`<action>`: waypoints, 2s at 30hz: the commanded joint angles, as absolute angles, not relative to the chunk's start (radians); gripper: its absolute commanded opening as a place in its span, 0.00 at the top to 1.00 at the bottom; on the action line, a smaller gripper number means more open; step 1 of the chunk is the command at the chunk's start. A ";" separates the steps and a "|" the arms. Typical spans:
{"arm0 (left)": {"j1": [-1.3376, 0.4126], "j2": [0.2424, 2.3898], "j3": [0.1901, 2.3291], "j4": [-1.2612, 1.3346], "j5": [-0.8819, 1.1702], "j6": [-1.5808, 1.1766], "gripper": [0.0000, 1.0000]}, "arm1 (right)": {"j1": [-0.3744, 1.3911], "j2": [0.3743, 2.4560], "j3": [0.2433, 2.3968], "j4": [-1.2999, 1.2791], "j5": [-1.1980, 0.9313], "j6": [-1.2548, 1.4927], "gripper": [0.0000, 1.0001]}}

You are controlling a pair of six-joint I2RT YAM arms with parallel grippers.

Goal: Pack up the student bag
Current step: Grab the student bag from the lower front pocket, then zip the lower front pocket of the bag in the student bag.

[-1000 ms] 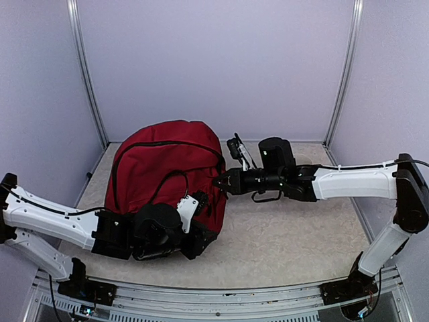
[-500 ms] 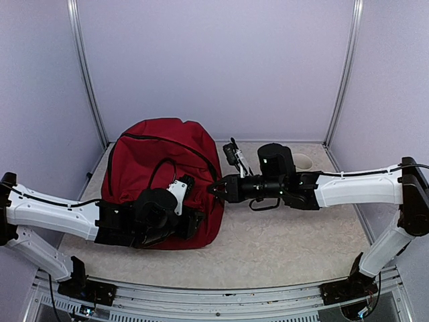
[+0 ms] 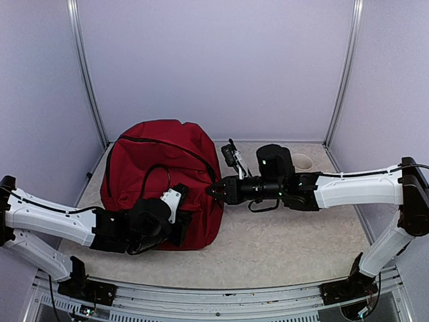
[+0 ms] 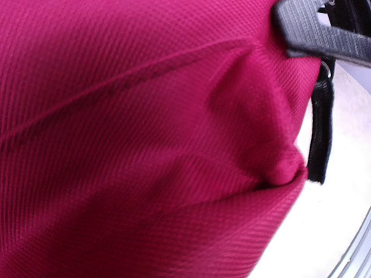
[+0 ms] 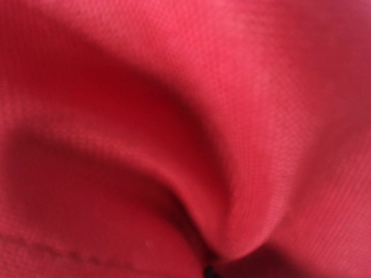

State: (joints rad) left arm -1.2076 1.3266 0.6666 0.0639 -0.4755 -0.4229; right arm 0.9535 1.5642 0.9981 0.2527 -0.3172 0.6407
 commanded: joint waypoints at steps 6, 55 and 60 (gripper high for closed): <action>-1.208 1.199 0.595 0.097 -0.531 -0.429 1.00 | 0.950 1.507 1.027 0.274 -0.320 0.611 1.00; -1.118 0.645 0.477 -0.103 -0.465 -0.475 0.01 | 0.534 1.271 0.930 -0.057 -0.636 0.359 1.00; -1.034 0.609 0.472 -0.082 -0.461 -0.493 0.01 | 0.537 1.267 0.931 -0.075 -0.644 0.348 1.00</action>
State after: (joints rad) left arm -1.0935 0.6266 0.4591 -0.1471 -0.4549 -0.5209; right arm 0.5438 1.3136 0.9077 -0.0956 -0.6155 0.3580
